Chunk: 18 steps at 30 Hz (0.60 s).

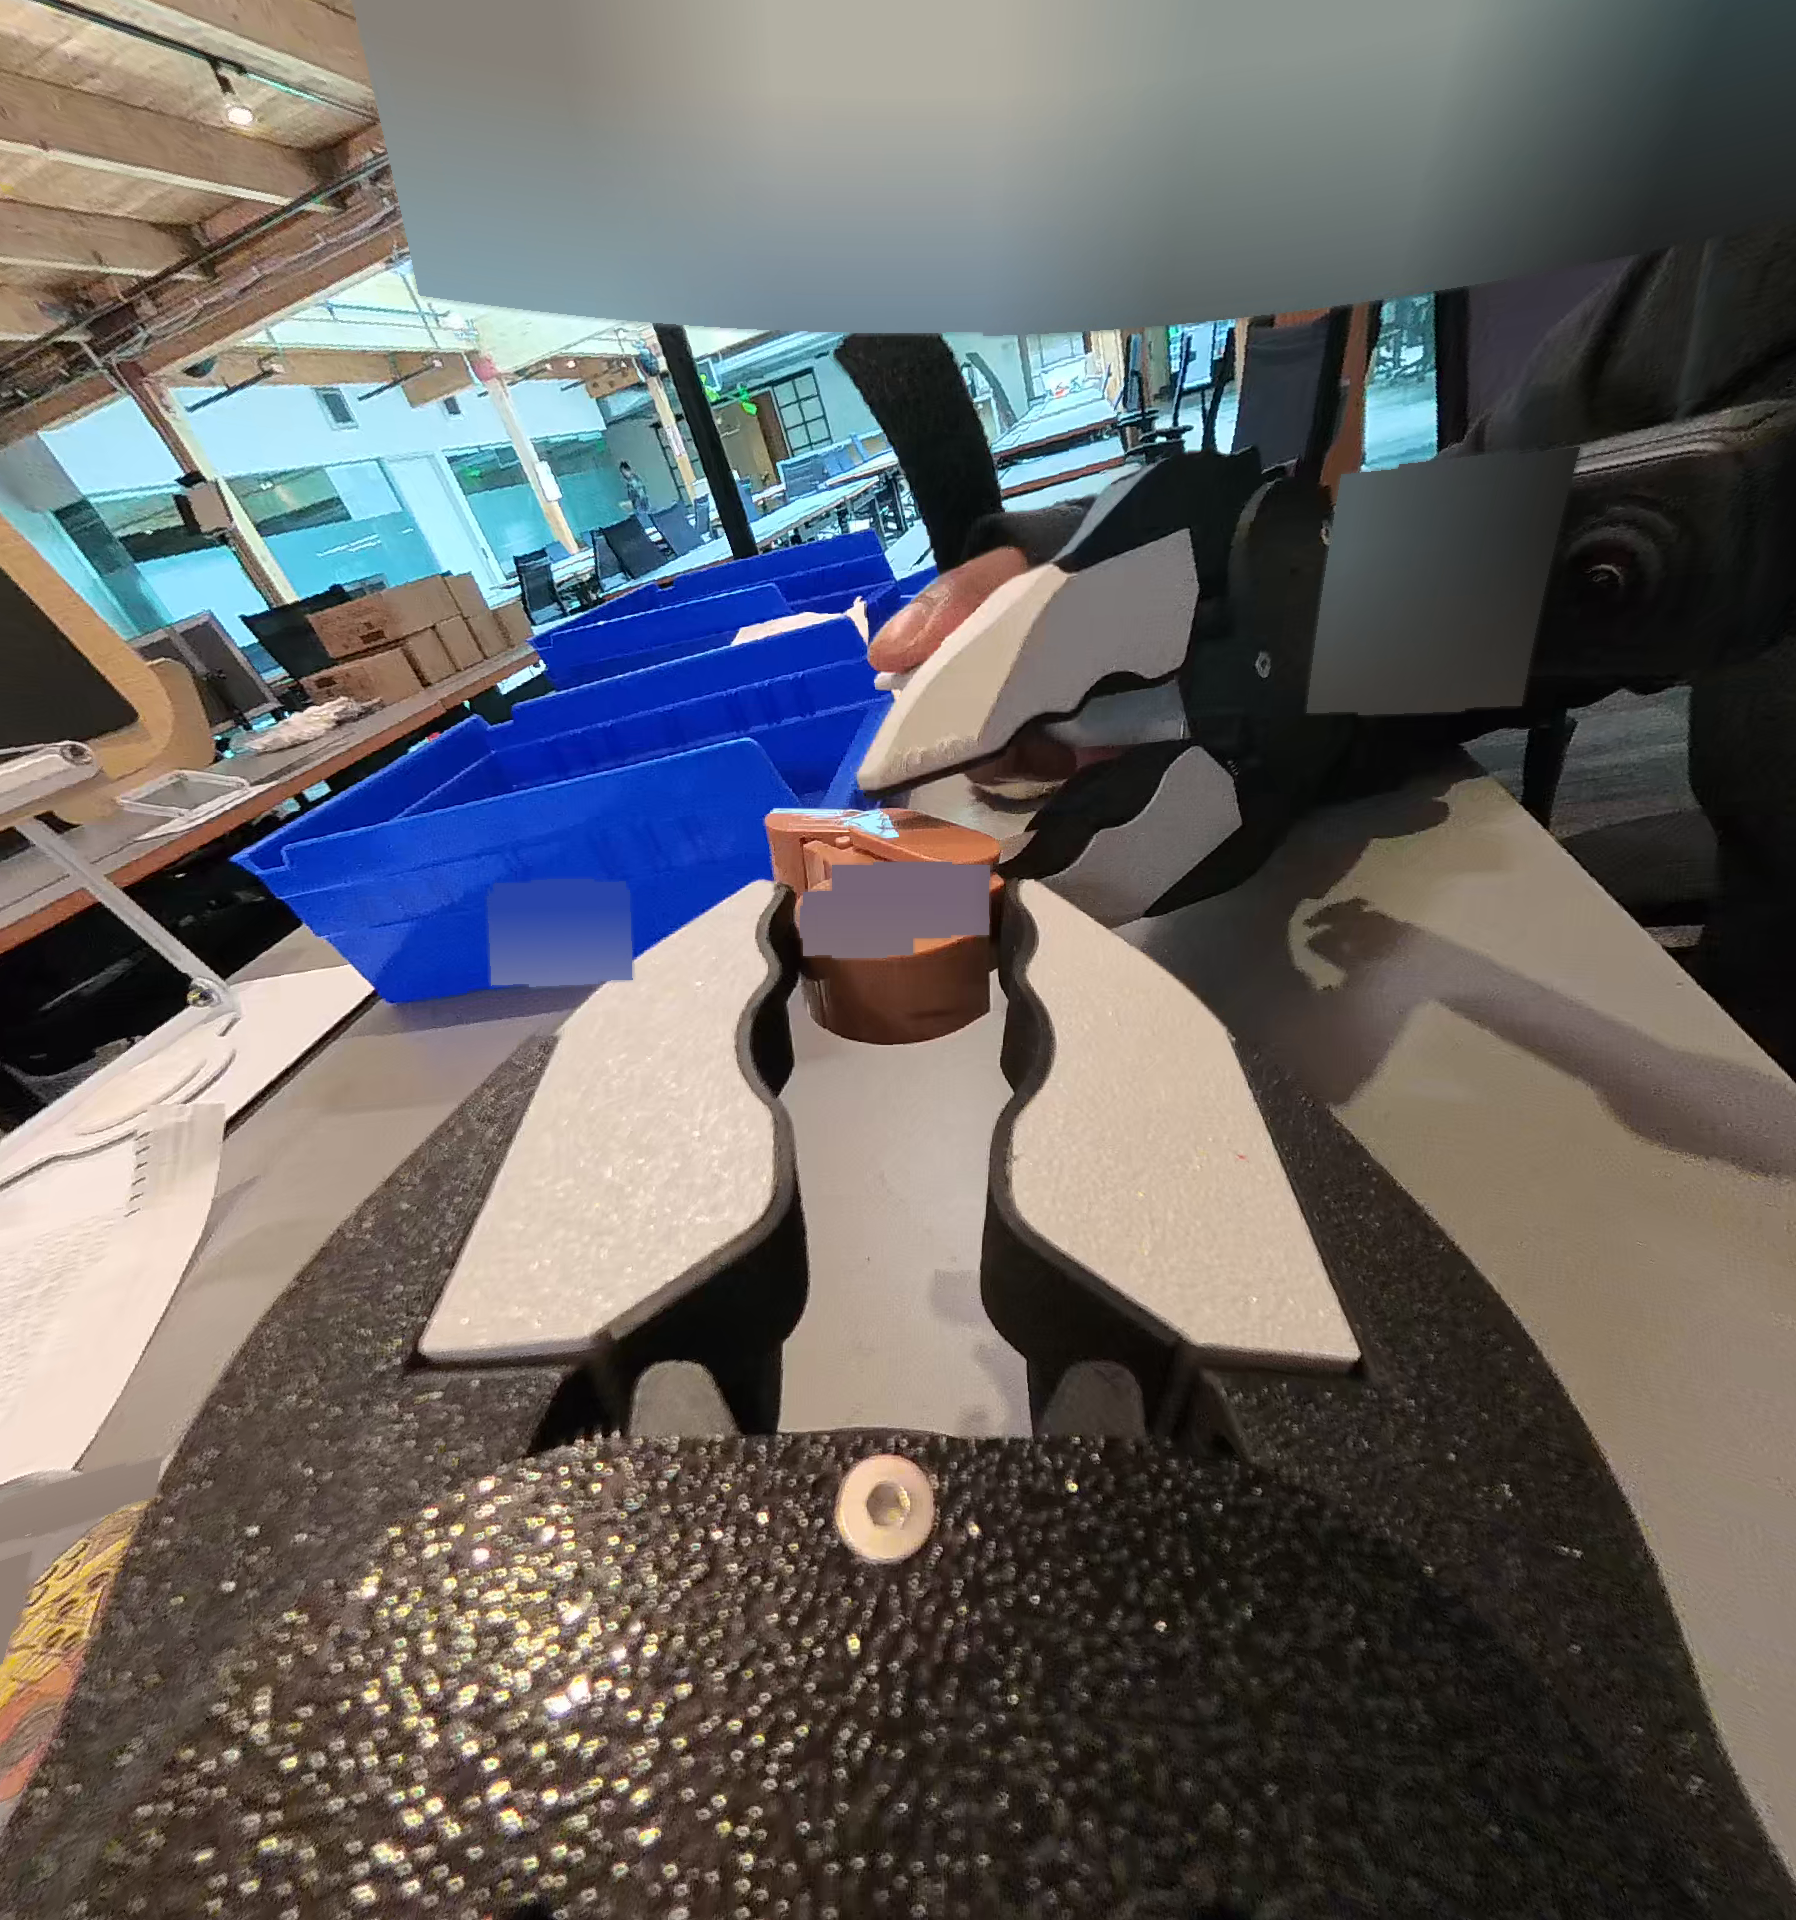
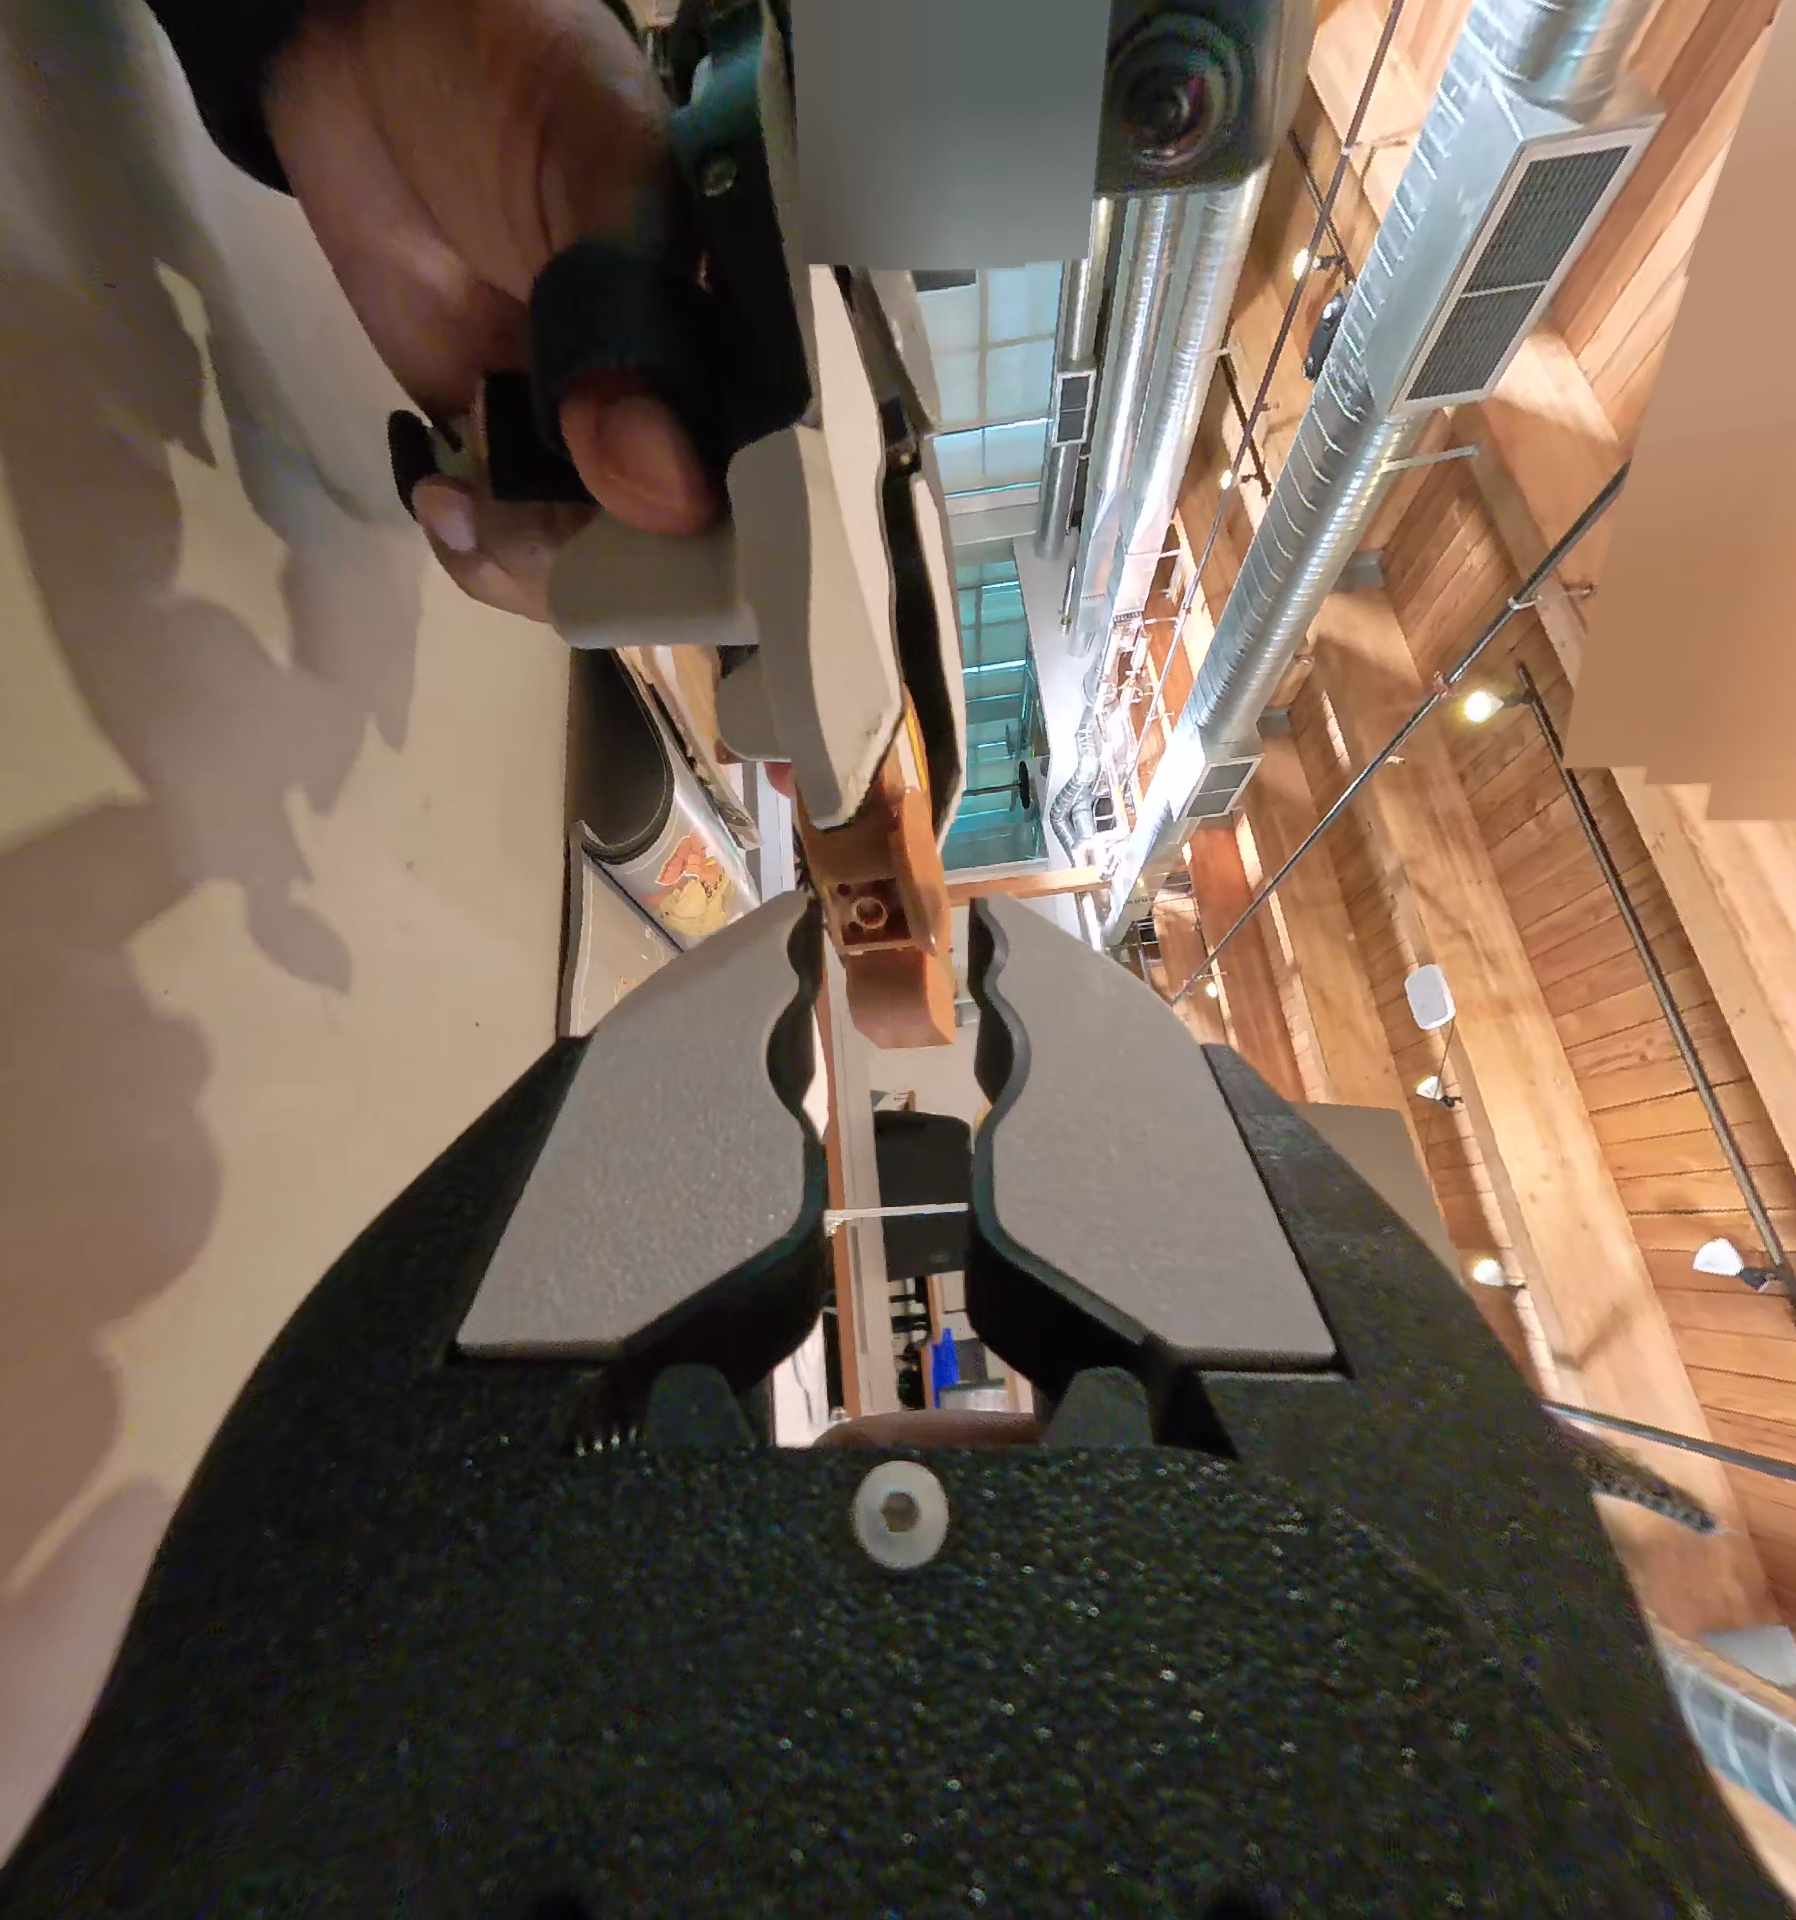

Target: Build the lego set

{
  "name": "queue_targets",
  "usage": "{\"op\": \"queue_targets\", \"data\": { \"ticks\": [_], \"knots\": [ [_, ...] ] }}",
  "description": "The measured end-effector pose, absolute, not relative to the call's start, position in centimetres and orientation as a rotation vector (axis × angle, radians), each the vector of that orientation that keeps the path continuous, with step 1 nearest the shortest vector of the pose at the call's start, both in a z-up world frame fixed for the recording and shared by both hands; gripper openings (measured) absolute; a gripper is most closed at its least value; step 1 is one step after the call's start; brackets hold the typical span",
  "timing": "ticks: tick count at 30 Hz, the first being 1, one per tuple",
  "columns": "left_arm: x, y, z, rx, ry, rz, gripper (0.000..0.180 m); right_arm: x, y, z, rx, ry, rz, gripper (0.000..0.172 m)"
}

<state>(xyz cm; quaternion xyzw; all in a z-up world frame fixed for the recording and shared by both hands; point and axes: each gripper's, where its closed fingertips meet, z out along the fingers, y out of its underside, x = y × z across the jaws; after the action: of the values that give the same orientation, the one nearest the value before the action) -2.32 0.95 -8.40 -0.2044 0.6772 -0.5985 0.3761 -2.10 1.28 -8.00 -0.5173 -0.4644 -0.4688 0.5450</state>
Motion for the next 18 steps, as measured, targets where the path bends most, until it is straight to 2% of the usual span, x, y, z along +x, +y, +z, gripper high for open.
{"op": "queue_targets", "data": {
  "ticks": [9,13,18],
  "knots": [
    [-2.1,0.9,-8.7,-0.513,1.754,-1.469,0.037,-2.1,1.1,-8.4,-1.191,-1.177,-1.169,0.024],
    [-1.7,1.3,-9.2,-0.527,1.771,-1.4,0.037,-1.9,0.9,-8.4,-1.186,-1.186,-1.168,0.018],
    [-1.2,1.6,-9.7,-0.704,1.801,-1.525,0.037,-1.4,1.2,-8.6,-1.234,-1.162,-1.135,0.018]
  ]
}}
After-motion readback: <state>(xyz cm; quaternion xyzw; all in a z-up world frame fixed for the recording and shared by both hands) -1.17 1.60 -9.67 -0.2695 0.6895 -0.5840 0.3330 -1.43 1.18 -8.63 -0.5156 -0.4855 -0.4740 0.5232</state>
